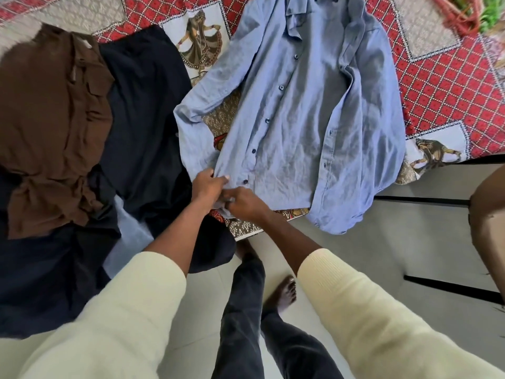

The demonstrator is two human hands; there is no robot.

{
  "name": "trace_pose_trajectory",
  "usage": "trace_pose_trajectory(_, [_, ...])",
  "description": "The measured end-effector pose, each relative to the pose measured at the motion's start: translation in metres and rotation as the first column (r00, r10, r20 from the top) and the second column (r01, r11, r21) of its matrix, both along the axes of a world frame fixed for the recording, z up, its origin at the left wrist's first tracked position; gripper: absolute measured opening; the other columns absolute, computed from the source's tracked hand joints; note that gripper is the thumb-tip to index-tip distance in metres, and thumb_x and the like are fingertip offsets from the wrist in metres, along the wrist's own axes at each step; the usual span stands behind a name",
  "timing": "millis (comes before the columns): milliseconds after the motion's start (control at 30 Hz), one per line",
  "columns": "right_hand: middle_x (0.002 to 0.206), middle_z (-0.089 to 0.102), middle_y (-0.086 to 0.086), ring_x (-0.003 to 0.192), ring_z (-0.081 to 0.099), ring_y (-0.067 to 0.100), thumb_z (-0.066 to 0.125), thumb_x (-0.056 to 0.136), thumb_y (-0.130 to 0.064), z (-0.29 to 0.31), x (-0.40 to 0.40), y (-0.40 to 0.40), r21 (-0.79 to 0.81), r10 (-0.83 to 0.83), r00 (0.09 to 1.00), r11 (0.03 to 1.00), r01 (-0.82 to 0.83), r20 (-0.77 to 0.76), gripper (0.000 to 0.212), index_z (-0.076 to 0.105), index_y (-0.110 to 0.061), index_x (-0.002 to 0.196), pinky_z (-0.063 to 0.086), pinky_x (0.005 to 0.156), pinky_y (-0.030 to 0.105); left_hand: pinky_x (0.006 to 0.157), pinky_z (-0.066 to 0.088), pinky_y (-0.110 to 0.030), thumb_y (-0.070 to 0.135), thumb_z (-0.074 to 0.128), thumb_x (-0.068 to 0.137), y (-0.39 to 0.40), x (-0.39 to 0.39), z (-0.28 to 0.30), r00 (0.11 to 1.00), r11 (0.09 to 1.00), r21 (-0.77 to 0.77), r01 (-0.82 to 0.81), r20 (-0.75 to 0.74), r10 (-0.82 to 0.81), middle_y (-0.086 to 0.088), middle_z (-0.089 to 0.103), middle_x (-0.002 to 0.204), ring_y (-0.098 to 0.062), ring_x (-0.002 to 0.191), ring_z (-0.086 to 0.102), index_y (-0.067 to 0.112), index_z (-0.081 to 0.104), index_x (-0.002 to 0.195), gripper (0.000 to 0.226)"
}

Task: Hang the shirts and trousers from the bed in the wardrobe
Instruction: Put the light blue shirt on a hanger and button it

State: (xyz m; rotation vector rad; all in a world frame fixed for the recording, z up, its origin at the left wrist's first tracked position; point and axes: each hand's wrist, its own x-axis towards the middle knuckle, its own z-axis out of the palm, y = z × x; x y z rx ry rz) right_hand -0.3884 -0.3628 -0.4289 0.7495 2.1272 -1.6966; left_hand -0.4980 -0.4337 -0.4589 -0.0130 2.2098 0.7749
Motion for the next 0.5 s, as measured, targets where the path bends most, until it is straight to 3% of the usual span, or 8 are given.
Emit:
trace_pose_trajectory(33, [0.107, 0.073, 0.014, 0.090, 0.067, 0.022, 0.055, 0.085, 0.005, 0.000, 0.001, 0.000, -0.014, 0.026, 0.999, 1.000, -0.026, 0.028, 0.026, 0.074, 0.002, 0.103, 0.050, 0.084, 0.027, 0.081, 0.055, -0.034, 0.029, 0.072, 0.082, -0.002, -0.006, -0.004, 1.000, 1.000, -0.030, 0.006, 0.013, -0.006, -0.006, 0.071, 0.097, -0.025, 0.089, 0.067, 0.011, 0.070, 0.107, 0.031])
trace_pose_trajectory(100, [0.098, 0.075, 0.012, 0.075, 0.066, 0.015, 0.057, 0.088, -0.002, -0.005, 0.002, 0.004, -0.139, -0.256, 0.960, 0.953, 0.270, 0.112, 0.020, 0.076, -0.004, 0.091, 0.052, 0.074, 0.028, 0.078, 0.051, -0.032, 0.022, 0.071, 0.083, -0.003, -0.012, -0.004, 0.998, 0.998, -0.043, -0.048, 0.039, 0.050, -0.007, 0.071, 0.097, -0.027, 0.090, 0.066, 0.010, 0.070, 0.107, 0.027])
trace_pose_trajectory(167, [0.082, 0.075, 0.011, 0.067, 0.066, 0.017, 0.059, 0.083, -0.005, -0.016, 0.005, 0.019, -0.101, -0.631, 0.761, 0.756, 0.647, 0.150, 0.020, 0.073, -0.019, 0.078, 0.056, 0.071, 0.039, 0.075, 0.049, -0.033, 0.022, 0.069, 0.086, -0.001, -0.012, 0.001, 0.994, 0.993, -0.044, -0.112, -0.021, 0.111, -0.010, 0.069, 0.104, -0.029, 0.094, 0.065, 0.008, 0.068, 0.106, 0.025])
trace_pose_trajectory(200, [0.079, 0.074, 0.007, 0.069, 0.067, 0.019, 0.059, 0.080, -0.007, -0.025, 0.006, 0.031, -0.038, -0.715, 0.687, 0.689, 0.724, 0.129, 0.021, 0.072, -0.023, 0.075, 0.057, 0.074, 0.043, 0.073, 0.045, -0.034, 0.019, 0.068, 0.087, 0.000, -0.009, 0.008, 0.984, 0.994, -0.053, -0.095, -0.154, 0.086, -0.011, 0.065, 0.107, -0.028, 0.094, 0.062, 0.007, 0.063, 0.106, 0.023])
trace_pose_trajectory(267, [0.077, 0.072, 0.004, 0.073, 0.067, 0.021, 0.061, 0.081, -0.008, -0.032, 0.004, 0.053, 0.054, -0.761, 0.638, 0.647, 0.761, 0.123, 0.018, 0.074, -0.020, 0.078, 0.057, 0.076, 0.042, 0.071, 0.042, -0.035, 0.004, 0.065, 0.082, -0.005, 0.000, 0.010, 0.812, 0.980, -0.134, 0.147, -0.549, -0.197, -0.014, 0.056, 0.110, -0.029, 0.092, 0.055, 0.007, 0.056, 0.108, 0.028])
trace_pose_trajectory(333, [0.072, 0.069, 0.004, 0.068, 0.064, 0.019, 0.064, 0.086, -0.015, -0.038, -0.005, 0.071, 0.109, -0.732, 0.673, 0.681, 0.724, 0.105, 0.012, 0.075, -0.011, 0.084, 0.054, 0.069, 0.035, 0.073, 0.048, -0.040, -0.007, 0.062, 0.075, -0.008, 0.009, 0.007, 0.521, 0.861, -0.212, 0.462, -0.720, -0.458, -0.013, 0.055, 0.105, -0.031, 0.088, 0.056, 0.008, 0.060, 0.107, 0.036])
trace_pose_trajectory(400, [0.064, 0.063, 0.005, 0.058, 0.057, 0.017, 0.069, 0.087, -0.026, -0.043, -0.017, 0.085, 0.109, -0.694, 0.710, 0.720, 0.685, 0.118, 0.021, 0.073, -0.006, 0.080, 0.047, 0.060, 0.033, 0.078, 0.050, -0.044, -0.002, 0.060, 0.074, -0.006, 0.019, 0.003, 0.403, 0.699, -0.183, 0.691, -0.705, -0.583, -0.012, 0.059, 0.099, -0.032, 0.088, 0.059, 0.007, 0.068, 0.102, 0.030])
trace_pose_trajectory(500, [0.062, 0.051, 0.011, 0.054, 0.048, 0.018, 0.077, 0.082, -0.034, -0.048, -0.036, 0.098, 0.042, -0.654, 0.733, 0.751, 0.659, 0.186, 0.041, 0.068, 0.006, 0.078, 0.037, 0.054, 0.031, 0.088, 0.044, -0.042, 0.030, 0.058, 0.086, 0.001, 0.034, 0.008, 0.469, 0.600, -0.225, 0.768, -0.441, -0.766, -0.011, 0.066, 0.105, -0.034, 0.100, 0.061, 0.007, 0.067, 0.109, 0.033])
